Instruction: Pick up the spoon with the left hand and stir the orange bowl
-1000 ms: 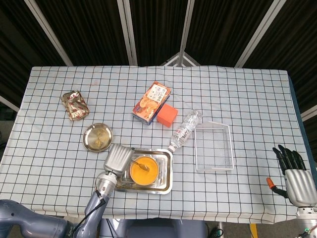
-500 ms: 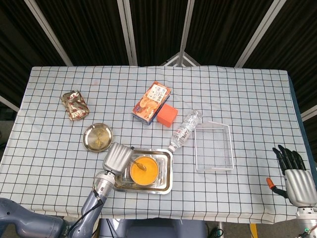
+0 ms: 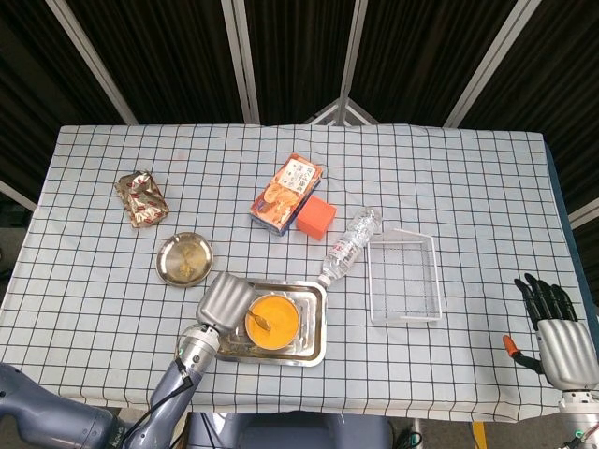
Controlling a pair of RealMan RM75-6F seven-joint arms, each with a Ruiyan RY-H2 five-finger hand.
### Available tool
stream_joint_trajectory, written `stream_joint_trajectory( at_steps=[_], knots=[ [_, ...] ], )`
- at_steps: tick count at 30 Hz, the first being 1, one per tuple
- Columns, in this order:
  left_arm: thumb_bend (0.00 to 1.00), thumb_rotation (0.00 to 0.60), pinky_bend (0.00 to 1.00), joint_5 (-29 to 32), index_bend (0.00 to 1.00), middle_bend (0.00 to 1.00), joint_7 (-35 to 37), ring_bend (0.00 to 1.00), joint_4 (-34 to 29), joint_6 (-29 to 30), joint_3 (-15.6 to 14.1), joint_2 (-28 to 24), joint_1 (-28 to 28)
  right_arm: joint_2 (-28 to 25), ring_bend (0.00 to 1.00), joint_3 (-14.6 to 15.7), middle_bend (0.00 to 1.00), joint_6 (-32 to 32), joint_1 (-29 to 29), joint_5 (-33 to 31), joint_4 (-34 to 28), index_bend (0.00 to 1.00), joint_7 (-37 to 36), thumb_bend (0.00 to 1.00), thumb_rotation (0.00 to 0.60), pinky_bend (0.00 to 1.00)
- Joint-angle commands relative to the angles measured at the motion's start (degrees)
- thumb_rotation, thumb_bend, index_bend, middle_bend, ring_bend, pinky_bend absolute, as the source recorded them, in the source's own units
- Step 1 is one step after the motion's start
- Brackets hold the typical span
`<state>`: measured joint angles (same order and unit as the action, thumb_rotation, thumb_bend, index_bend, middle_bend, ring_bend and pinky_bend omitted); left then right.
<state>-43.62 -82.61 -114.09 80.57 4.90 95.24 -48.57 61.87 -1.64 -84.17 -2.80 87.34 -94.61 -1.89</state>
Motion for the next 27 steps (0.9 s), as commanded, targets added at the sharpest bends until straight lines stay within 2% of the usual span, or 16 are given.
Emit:
stream_joint_trajectory(
  at_steps=[1, 12, 18, 27],
  knots=[
    [0.77, 0.600, 0.93, 2.05, 0.86, 1.00, -2.75, 0.90, -2.14, 1.50, -0.51, -0.62, -1.06, 0.01, 0.00, 0.00, 0.00, -0.01, 0.01, 0.00, -0.02, 0.00, 0.05, 0.36, 0.600, 0.00],
    [0.77, 0.600, 0.94, 9.79, 0.86, 1.00, -7.19, 0.90, -2.89, 5.02, 0.74, 1.81, -3.94, 0.02, 0.00, -0.03, 0.00, 0.06, -0.01, -0.10, -0.17, 0.00, 0.05, 0.36, 0.600, 0.00],
    [0.77, 0.600, 0.94, 13.66, 0.86, 1.00, -7.16, 0.90, -1.08, 6.11, 2.98, 4.45, -5.46, 0.00, 0.00, -0.02, 0.00, 0.10, -0.04, -0.05, -0.23, 0.00, -0.05, 0.36, 0.600, 0.00],
    [0.77, 0.600, 0.95, 15.81, 0.87, 1.00, -6.23, 0.91, 2.64, 7.44, 5.76, 7.89, -7.49, -0.14, 0.00, -0.04, 0.00, 0.32, -0.11, -0.15, -0.26, 0.00, -0.54, 0.36, 0.600, 0.00]
  ],
)
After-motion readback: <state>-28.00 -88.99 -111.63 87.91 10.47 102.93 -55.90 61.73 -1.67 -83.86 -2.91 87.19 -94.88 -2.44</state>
